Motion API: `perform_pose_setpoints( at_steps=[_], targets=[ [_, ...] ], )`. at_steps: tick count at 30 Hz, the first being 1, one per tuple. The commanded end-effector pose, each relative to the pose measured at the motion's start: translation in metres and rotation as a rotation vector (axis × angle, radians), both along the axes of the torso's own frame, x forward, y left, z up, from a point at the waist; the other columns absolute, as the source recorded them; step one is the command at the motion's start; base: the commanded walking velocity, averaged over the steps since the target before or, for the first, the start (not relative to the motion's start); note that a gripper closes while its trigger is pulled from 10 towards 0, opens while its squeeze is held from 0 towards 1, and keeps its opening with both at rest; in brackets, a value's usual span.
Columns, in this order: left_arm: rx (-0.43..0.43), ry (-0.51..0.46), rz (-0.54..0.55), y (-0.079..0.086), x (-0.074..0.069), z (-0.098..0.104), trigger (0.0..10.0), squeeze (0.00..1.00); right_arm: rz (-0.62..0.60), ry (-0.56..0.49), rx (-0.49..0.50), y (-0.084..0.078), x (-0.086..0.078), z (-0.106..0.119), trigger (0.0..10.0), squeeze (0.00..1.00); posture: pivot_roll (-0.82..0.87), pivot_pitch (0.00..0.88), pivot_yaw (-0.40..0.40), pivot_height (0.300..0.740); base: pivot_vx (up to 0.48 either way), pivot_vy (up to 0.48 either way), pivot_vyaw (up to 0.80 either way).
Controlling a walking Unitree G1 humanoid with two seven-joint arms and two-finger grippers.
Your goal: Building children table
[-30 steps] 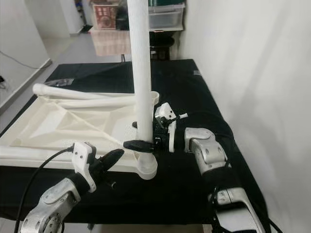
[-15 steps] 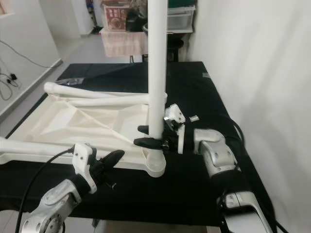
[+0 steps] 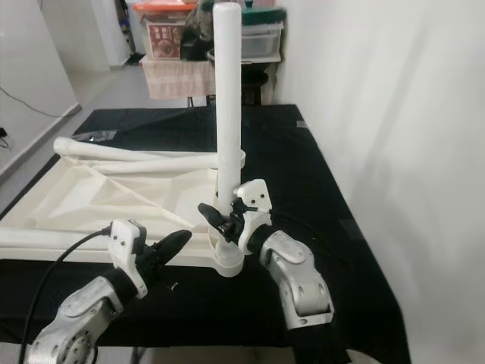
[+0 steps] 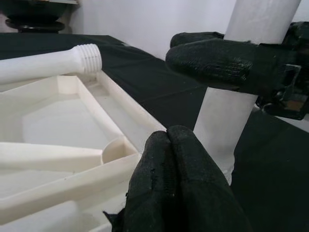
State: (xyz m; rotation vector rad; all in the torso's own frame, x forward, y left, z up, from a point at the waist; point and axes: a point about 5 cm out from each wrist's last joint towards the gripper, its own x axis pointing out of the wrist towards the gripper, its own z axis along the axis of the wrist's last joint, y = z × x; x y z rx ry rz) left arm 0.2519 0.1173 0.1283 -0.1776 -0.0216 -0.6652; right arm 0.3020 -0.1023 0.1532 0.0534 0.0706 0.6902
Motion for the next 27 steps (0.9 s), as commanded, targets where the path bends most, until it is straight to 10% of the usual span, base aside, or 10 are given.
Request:
perform_pose_setpoints(
  at_steps=[1,4,5,8,10,16,17,19,20,27],
  targets=[
    [0.000,0.009,0.021,0.004,0.001,-0.001,10.0,0.00,0.014,0.190,0.060,0.005,-0.007,-0.029,0.0,0.00,-0.08,0.000,0.024,0.740,0.000,0.000,0.00],
    [-0.004,0.007,0.027,0.004,0.002,-0.001,10.0,0.00,0.028,0.203,0.071,0.005,-0.008,-0.029,0.0,0.00,-0.08,0.000,0.023,0.740,0.000,0.000,0.00],
    [-0.003,0.009,0.022,0.004,0.002,-0.001,10.0,0.00,0.041,0.209,0.066,0.005,-0.009,-0.028,8.1,0.00,-0.08,0.000,0.028,0.740,0.000,0.000,0.00],
    [0.002,0.012,0.014,0.003,0.002,-0.001,10.0,0.00,0.128,0.180,0.059,0.008,-0.013,-0.021,10.0,0.03,-0.07,0.000,0.030,0.740,0.000,0.000,0.00],
    [0.007,0.015,0.011,0.003,0.002,-0.002,10.0,0.00,0.263,0.112,0.021,0.007,-0.016,-0.012,10.0,1.00,-0.06,0.000,0.028,0.740,0.000,0.000,0.00],
    [0.012,0.019,0.011,0.002,0.001,-0.002,10.0,0.00,0.401,0.043,-0.019,-0.017,0.004,0.007,10.0,1.00,-0.05,0.000,0.021,0.740,0.000,0.000,0.00],
    [0.012,0.021,0.006,0.002,0.001,-0.003,10.0,0.00,0.441,0.048,-0.052,-0.024,0.009,0.007,10.0,0.33,-0.04,0.000,0.015,0.740,0.000,0.000,0.00],
    [0.011,0.024,0.003,0.001,0.001,-0.003,10.0,0.00,0.466,0.055,-0.070,-0.029,0.012,0.007,10.0,0.33,-0.04,0.000,0.012,0.740,0.000,0.000,0.00],
    [0.013,0.028,-0.007,0.000,-0.001,-0.003,10.0,0.00,0.503,0.074,-0.086,-0.033,0.018,0.006,10.0,0.00,-0.04,0.000,0.010,0.740,0.000,0.000,0.00],
    [0.096,0.033,-0.125,-0.008,-0.022,-0.005,10.0,0.00,0.585,0.130,-0.106,-0.040,0.034,0.006,8.8,0.00,-0.01,0.000,0.019,0.740,0.000,0.000,0.00]
  ],
)
